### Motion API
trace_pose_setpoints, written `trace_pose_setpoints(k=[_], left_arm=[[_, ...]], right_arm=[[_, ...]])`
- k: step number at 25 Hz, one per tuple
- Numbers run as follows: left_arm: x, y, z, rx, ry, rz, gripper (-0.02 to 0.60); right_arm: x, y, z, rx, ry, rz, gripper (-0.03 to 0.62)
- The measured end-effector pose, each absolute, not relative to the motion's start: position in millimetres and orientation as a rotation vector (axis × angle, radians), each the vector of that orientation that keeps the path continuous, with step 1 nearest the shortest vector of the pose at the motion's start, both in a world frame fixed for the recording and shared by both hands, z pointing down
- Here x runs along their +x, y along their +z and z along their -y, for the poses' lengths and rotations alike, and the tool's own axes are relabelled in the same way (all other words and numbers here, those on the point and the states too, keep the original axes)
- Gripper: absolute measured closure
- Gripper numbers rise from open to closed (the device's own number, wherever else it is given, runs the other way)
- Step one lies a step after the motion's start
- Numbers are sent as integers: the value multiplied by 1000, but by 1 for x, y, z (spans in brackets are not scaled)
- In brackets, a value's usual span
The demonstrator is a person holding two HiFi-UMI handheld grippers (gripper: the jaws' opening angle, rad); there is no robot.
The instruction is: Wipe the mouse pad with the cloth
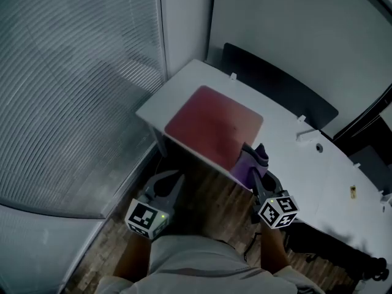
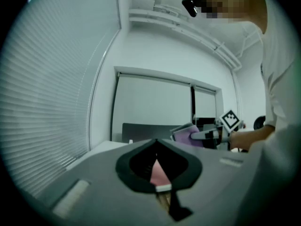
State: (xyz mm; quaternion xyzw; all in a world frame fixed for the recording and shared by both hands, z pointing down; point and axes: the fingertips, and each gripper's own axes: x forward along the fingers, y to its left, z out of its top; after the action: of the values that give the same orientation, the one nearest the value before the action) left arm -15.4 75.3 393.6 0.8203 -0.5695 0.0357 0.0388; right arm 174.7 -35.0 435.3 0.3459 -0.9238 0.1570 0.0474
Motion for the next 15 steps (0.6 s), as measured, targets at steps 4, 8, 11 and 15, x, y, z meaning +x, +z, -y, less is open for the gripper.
trace_pose_setpoints(k=[4, 8, 11, 15], left_arm=[[-74, 380, -32, 2564, 88, 1684, 580], [-133, 376, 5, 2606, 95, 1626, 578], [-163, 375, 26, 2625, 90, 1594, 578], [-187, 384, 48, 2630, 71, 1567, 578]], right_arm=[[128, 416, 72, 1156, 458, 2791, 548], [55, 418, 91, 1147, 495, 2775, 546], [12, 419, 95, 1119, 468, 2750, 546], [-13, 430, 113, 1121, 482, 2713, 546]])
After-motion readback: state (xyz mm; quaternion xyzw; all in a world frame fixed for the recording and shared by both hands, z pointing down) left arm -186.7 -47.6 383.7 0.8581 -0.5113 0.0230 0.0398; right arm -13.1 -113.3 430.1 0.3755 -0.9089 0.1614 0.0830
